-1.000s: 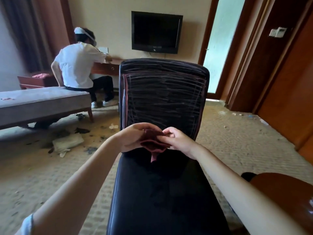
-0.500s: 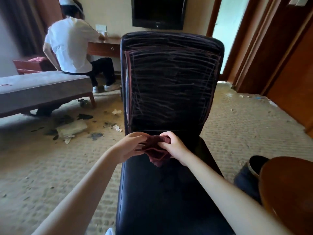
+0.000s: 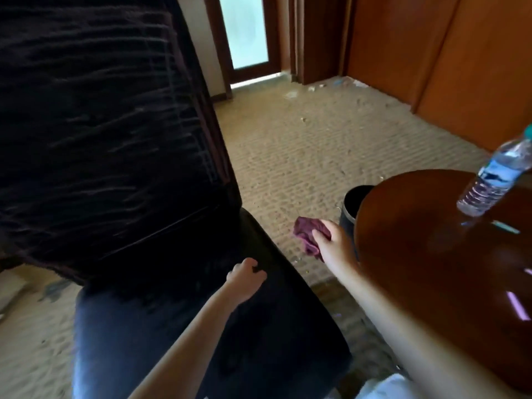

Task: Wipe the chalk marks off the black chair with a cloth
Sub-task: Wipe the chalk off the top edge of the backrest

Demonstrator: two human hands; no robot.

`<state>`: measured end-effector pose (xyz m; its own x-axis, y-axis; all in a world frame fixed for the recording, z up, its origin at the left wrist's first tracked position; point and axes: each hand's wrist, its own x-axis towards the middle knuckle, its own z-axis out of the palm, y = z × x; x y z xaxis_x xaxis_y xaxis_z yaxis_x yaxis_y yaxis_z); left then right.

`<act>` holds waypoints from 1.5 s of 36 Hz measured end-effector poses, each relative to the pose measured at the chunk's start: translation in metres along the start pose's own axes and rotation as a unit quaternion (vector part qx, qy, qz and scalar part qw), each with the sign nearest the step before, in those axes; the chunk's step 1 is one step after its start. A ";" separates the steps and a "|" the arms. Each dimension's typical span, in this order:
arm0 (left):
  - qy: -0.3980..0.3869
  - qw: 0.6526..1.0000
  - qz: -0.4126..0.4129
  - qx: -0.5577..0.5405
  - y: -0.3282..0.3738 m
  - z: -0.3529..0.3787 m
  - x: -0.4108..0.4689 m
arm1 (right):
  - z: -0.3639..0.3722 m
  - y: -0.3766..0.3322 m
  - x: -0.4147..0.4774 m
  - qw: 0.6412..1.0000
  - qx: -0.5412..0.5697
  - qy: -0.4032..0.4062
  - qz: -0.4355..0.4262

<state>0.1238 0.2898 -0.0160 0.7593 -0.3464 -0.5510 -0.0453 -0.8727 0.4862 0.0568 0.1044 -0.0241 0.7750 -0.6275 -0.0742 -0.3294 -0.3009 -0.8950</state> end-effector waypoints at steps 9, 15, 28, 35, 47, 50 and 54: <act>0.111 0.982 -0.023 0.153 0.014 0.003 0.097 | 0.049 0.049 0.070 0.999 -0.015 -0.039 -0.012; 0.099 0.980 -0.049 0.167 0.014 -0.005 0.143 | 0.092 0.062 0.121 0.998 0.042 -0.056 0.005; 0.035 0.966 -0.076 0.243 0.002 0.003 0.168 | 0.153 0.076 0.210 0.987 0.072 -0.143 -0.005; 0.038 0.964 -0.067 0.254 0.001 0.005 0.167 | 0.188 0.051 0.220 0.962 0.066 -0.258 -0.063; 0.044 0.968 -0.059 0.240 0.000 0.003 0.168 | 0.167 0.076 0.196 0.928 0.042 -0.368 -0.039; 0.052 0.970 -0.057 0.230 0.000 0.003 0.166 | 0.143 0.085 0.171 0.928 0.059 -0.367 -0.018; 0.073 0.975 -0.054 0.202 0.000 0.006 0.160 | 0.110 0.094 0.130 0.928 0.048 -0.370 0.004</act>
<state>0.2416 0.2324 -0.1087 0.8566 -0.2177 -0.4678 -0.1899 -0.9760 0.1065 0.1860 0.0729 -0.1661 0.9427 0.0467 -0.3304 -0.3141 -0.2106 -0.9257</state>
